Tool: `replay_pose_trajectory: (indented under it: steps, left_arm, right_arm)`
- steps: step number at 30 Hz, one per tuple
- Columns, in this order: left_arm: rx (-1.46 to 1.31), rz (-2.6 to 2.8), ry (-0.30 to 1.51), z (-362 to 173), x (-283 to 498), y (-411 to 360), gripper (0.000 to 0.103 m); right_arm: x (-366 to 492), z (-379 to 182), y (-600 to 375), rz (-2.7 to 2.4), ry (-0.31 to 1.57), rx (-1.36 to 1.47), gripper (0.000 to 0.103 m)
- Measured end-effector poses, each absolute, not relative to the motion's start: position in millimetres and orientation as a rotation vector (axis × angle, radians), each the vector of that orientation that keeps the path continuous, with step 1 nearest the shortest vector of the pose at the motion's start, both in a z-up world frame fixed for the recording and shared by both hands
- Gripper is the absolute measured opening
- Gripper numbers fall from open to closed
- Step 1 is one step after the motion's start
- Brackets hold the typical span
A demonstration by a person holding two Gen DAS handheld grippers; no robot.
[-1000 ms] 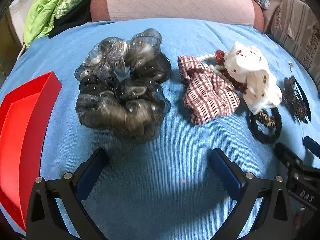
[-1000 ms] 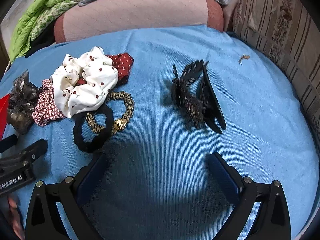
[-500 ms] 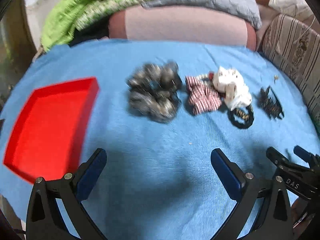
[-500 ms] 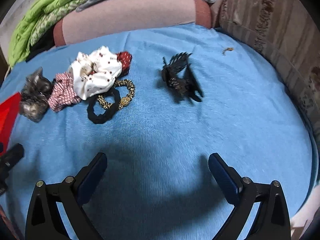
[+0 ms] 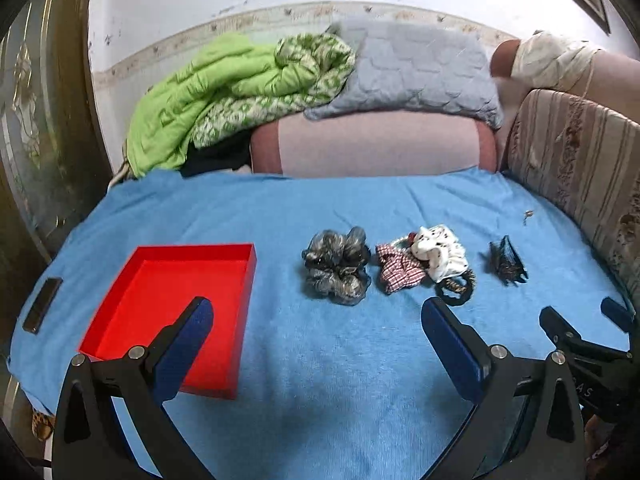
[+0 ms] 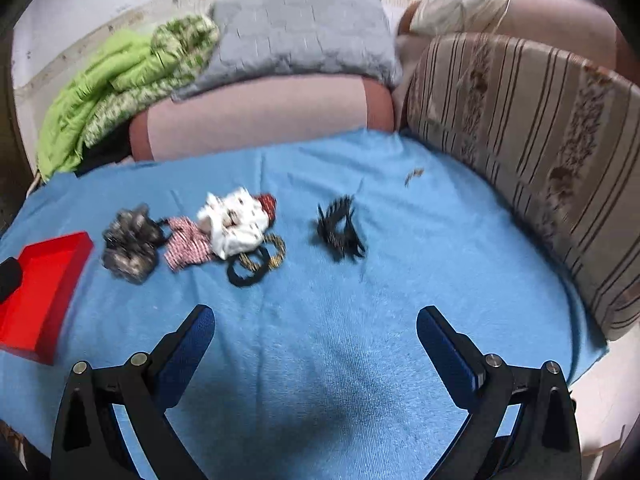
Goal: Organize jewelry
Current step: 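Move both tools toward the row of scrunchies on the bedspread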
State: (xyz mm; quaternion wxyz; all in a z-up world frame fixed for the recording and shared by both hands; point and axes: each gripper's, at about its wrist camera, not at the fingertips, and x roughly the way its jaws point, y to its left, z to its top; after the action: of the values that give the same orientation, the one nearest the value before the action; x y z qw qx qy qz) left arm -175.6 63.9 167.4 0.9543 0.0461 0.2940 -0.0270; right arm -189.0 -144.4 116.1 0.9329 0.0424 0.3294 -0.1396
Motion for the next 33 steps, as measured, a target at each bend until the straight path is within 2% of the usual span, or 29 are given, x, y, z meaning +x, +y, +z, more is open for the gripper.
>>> replay_pose_trajectory:
  steps: [11,25,33]
  left_arm:
    - [0.099,-0.028,0.445,211.5,-238.9,75.3,0.103]
    - [0.103,0.017,0.379,230.2,-269.2,78.5,0.103]
    - [0.099,-0.043,0.382,224.3,-261.3,66.8,0.103]
  right_arm:
    - [-239.2,156.6,-131.7,-0.324,0.489,0.053,0.102]
    - [-271.7,167.1,-140.8,-0.334,0.474,0.106,0.103]
    - [-274.0,160.5,-155.9,-0.364,0.5,0.119,0.103]
